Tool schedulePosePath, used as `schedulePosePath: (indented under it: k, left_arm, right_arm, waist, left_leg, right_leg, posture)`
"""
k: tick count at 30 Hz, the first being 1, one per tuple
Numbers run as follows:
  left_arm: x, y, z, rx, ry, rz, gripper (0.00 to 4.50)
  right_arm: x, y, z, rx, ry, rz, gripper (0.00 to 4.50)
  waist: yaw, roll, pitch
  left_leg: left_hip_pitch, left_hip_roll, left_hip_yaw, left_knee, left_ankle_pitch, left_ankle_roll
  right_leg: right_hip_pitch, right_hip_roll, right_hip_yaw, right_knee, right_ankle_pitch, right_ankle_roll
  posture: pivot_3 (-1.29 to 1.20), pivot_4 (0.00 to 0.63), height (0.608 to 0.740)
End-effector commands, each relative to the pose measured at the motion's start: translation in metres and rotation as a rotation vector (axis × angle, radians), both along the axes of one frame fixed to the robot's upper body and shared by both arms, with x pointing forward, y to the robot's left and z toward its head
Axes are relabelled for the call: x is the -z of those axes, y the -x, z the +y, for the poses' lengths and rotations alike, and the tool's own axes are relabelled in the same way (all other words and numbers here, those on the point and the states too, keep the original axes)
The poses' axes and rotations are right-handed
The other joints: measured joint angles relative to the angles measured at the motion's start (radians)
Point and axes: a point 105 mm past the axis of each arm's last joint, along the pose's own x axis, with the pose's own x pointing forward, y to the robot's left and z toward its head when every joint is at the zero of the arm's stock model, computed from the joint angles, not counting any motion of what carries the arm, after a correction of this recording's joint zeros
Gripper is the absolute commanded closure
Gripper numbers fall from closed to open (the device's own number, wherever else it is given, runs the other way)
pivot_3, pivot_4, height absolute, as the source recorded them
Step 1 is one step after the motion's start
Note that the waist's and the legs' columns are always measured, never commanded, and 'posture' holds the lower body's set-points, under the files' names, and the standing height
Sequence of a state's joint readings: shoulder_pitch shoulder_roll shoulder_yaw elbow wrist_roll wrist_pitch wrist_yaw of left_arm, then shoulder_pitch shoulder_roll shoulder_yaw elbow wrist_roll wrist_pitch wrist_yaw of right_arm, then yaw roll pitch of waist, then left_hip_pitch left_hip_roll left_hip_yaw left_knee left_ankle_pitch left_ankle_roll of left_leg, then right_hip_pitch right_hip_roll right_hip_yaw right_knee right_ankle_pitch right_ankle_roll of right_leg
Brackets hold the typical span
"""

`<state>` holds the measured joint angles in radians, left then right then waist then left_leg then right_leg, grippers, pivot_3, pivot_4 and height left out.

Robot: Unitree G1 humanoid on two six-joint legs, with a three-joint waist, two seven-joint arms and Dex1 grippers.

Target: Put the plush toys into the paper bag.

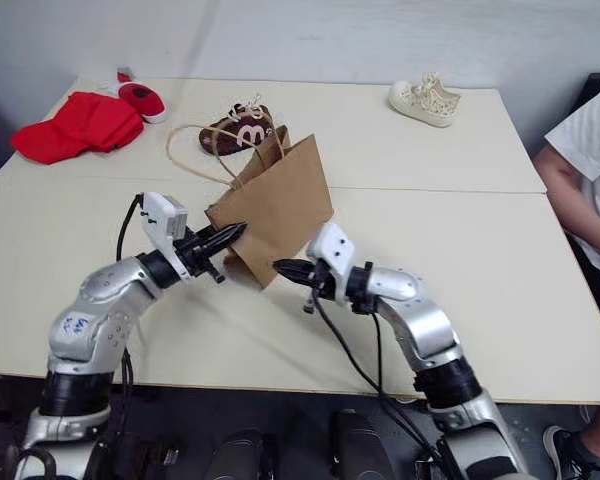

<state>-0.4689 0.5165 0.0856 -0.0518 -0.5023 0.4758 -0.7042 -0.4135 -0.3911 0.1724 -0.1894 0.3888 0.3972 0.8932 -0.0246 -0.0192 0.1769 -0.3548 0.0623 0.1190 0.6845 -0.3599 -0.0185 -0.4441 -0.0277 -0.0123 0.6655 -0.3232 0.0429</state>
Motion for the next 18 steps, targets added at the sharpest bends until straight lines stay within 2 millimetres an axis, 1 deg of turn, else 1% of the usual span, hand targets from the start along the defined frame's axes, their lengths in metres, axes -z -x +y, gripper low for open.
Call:
schedulePosePath:
  k: [1, 3, 5, 7, 8, 9, 10, 12, 15, 18]
  left_arm:
    - [-0.029, 0.018, -0.008, 0.298, 0.059, -0.041, 4.49]
    - [-0.042, 0.025, -0.008, 0.414, 0.049, -0.067, 4.49]
    - [-0.046, 0.034, -0.007, 0.529, -0.005, -0.083, 4.49]
    - [-0.039, 0.037, -0.003, 0.573, -0.078, -0.060, 4.49]
    - [-0.030, 0.042, 0.001, 0.616, -0.151, -0.030, 4.49]
    - [-0.022, 0.044, 0.006, 0.635, -0.206, -0.016, 4.49]
    - [-0.015, 0.045, 0.011, 0.652, -0.251, -0.012, 4.49]
    - [-0.007, 0.041, 0.016, 0.657, -0.305, -0.028, 4.49]
    - [-0.001, 0.031, 0.017, 0.629, -0.327, -0.082, 4.49]
    - [0.005, 0.027, 0.021, 0.603, -0.346, -0.093, 4.49]
  right_arm:
    - [-0.016, 0.026, -0.031, -0.066, -0.013, -0.035, 4.50]
    - [-0.018, 0.034, -0.058, -0.044, -0.005, -0.054, 4.50]
    - [-0.017, 0.044, -0.088, -0.012, 0.042, -0.087, 4.50]
    - [-0.016, 0.050, -0.109, 0.022, 0.088, -0.101, 4.50]
    - [-0.014, 0.052, -0.123, 0.051, 0.113, -0.088, 4.50]
    - [-0.013, 0.053, -0.143, 0.113, 0.137, -0.069, 4.50]
    - [-0.012, 0.053, -0.159, 0.160, 0.159, -0.058, 4.50]
    - [-0.008, 0.056, -0.181, 0.210, 0.226, -0.066, 4.50]
    - [-0.007, 0.053, -0.187, 0.251, 0.229, -0.095, 4.50]
    - [-0.005, 0.050, -0.177, 0.246, 0.199, -0.111, 4.50]
  waist:
    - [0.000, 0.000, 0.000]
    - [0.001, 0.000, 0.000]
    - [0.000, 0.000, 0.000]
    - [-0.004, 0.000, 0.000]
    - [-0.007, 0.000, 0.000]
    - [-0.008, 0.000, 0.000]
    - [-0.007, 0.001, 0.000]
    - [-0.004, 0.001, 0.000]
    - [-0.002, 0.001, 0.000]
    - [-0.001, 0.001, 0.000]
  left_leg:
    - [0.000, 0.000, 0.000, 0.000, 0.000, 0.000]
    - [-0.001, 0.000, 0.000, 0.000, 0.000, 0.001]
    - [-0.001, 0.000, 0.000, 0.000, 0.000, 0.001]
    - [0.000, 0.000, 0.001, -0.001, 0.000, 0.001]
    - [0.001, 0.000, 0.002, -0.001, 0.000, 0.001]
    - [0.002, 0.000, 0.003, -0.001, 0.000, 0.001]
    - [0.002, 0.000, 0.004, -0.001, 0.000, 0.000]
    - [0.003, 0.000, 0.004, -0.001, 0.000, 0.000]
    - [0.003, 0.000, 0.004, 0.000, 0.000, 0.000]
    - [0.003, 0.000, 0.004, 0.000, 0.000, 0.000]
  right_leg:
    - [0.000, 0.000, 0.000, 0.000, 0.000, 0.000]
    - [0.000, 0.000, -0.001, -0.002, 0.000, 0.000]
    - [0.000, 0.001, -0.001, -0.002, 0.000, 0.000]
    - [0.000, 0.001, 0.000, -0.002, 0.000, 0.000]
    - [0.000, 0.002, 0.001, -0.002, 0.000, 0.000]
    - [0.001, 0.003, 0.003, -0.001, 0.000, 0.000]
    - [0.001, 0.003, 0.003, -0.001, 0.000, 0.000]
    - [0.001, 0.003, 0.004, 0.000, 0.000, 0.000]
    - [0.001, 0.003, 0.004, 0.000, 0.000, 0.000]
    - [0.001, 0.003, 0.004, 0.001, 0.000, 0.000]
  posture:
    - [0.00, 0.150, 0.740]
    - [0.00, 0.150, 0.740]
    - [0.00, 0.150, 0.740]
    - [0.00, 0.150, 0.740]
    - [0.00, 0.150, 0.740]
    - [0.00, 0.150, 0.740]
    - [0.00, 0.150, 0.740]
    - [0.00, 0.150, 0.740]
    - [0.00, 0.150, 0.740]
    - [0.00, 0.150, 0.740]
